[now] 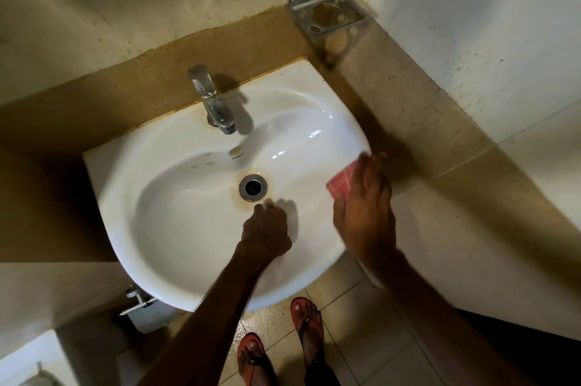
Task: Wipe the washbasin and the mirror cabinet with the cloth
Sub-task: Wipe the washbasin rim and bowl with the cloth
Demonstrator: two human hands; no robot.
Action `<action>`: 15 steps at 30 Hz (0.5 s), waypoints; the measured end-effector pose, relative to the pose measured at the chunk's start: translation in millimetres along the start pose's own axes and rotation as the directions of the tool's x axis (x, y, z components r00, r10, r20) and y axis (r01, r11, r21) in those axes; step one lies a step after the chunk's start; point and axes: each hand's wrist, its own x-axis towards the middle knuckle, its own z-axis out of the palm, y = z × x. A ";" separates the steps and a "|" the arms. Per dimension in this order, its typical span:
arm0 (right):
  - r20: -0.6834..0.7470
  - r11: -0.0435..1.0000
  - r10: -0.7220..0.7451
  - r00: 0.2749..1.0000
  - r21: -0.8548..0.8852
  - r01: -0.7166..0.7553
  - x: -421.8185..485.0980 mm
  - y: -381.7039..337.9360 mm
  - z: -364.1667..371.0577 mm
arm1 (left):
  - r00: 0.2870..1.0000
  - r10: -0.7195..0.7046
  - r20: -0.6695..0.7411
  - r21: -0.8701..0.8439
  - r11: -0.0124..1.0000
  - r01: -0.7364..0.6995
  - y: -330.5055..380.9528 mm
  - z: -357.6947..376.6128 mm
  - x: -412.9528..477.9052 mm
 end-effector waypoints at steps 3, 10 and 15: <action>0.063 0.988 -0.139 0.988 -0.060 0.143 -42.7 -6.8 0.9 | 1.000 -0.006 -0.010 -0.002 1.000 0.006 1.2 -2.2 -2.9; 0.304 0.830 -0.251 0.919 -0.422 0.366 38.8 -16.9 9.4 | 0.999 0.008 -0.032 -0.035 0.999 -0.009 -6.5 0.2 -4.1; 0.287 0.793 -0.378 0.880 -0.389 0.468 86.8 -29.0 48.2 | 0.997 0.031 -0.068 -0.073 0.997 -0.036 -9.9 4.6 -5.9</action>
